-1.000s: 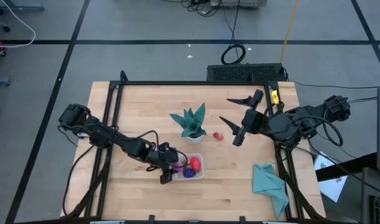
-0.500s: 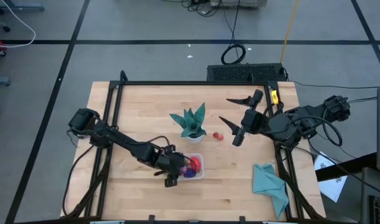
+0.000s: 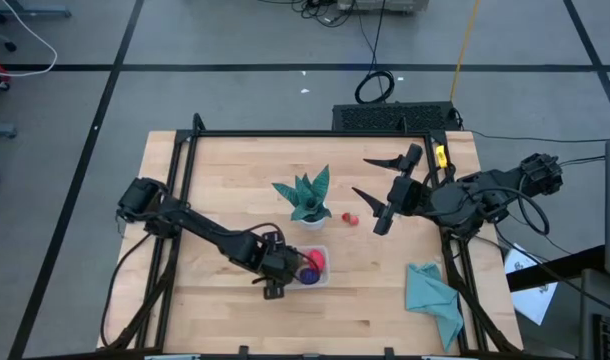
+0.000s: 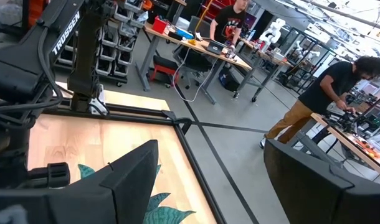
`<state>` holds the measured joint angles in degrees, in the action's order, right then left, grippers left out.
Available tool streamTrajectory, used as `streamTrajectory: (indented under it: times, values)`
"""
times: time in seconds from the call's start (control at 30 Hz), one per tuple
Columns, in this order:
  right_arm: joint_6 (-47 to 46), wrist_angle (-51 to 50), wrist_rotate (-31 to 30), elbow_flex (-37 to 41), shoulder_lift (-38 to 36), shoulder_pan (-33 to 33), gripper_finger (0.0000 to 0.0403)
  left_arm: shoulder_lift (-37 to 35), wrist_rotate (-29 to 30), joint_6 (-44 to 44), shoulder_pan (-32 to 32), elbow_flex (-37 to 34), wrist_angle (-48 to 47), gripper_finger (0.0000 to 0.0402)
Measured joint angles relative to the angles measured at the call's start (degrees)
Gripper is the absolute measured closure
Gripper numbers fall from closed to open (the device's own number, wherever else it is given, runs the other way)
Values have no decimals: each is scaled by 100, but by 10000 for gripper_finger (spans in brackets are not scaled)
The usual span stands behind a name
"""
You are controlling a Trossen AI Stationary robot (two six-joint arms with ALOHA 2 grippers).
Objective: Pick and placing Produce into tupperware
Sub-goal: Put the purple onion into the transparent bin
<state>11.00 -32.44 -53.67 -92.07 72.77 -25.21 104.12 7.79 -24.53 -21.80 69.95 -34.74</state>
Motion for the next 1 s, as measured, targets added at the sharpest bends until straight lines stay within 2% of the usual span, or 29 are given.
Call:
streamTrajectory:
  times: [0.7,1.0]
  values:
    - [-46,1,0,0,0,0,122,-1,-26,7,8,4,23,145]
    - [-46,-1,0,0,0,0,122,-1,-26,28,138,4,1,88]
